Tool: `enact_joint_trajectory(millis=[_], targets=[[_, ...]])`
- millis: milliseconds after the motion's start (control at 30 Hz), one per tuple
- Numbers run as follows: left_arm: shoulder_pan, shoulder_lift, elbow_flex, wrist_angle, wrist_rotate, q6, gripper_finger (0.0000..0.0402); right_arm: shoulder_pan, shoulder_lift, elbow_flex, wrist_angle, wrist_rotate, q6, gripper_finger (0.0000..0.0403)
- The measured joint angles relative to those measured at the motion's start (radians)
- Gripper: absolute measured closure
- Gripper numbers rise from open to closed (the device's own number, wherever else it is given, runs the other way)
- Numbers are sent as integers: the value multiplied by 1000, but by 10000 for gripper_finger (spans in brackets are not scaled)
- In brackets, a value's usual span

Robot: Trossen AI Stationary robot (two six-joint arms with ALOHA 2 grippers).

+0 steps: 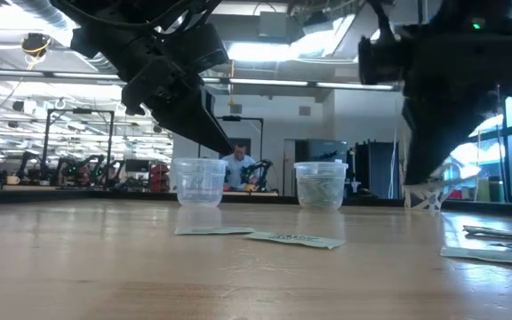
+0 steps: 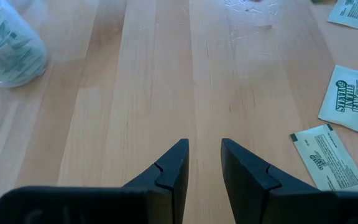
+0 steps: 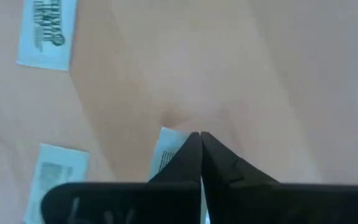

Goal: Pick and place Stevia / Truvia into bins
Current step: Put the stevia packet into the right transparent container

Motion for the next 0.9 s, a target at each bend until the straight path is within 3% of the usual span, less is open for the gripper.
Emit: enact_joint_trajectory(millis=[200, 400, 633, 767, 900], targets=[[0, 0, 0, -2, 0, 0, 313, -65, -75, 58, -23, 112, -186, 402], [0, 0, 0, -2, 0, 0, 313, -218, -157, 128, -42, 194, -496, 402], [0, 0, 0, -1, 0, 0, 313, -473, -199, 144, 21, 181, -814, 402], [0, 0, 0, -2, -2, 0, 313, -606, -175, 135, 119, 74, -935, 403], [0, 0, 0, -2, -3, 0, 313, -713, -138, 130, 161, 60, -998, 403]])
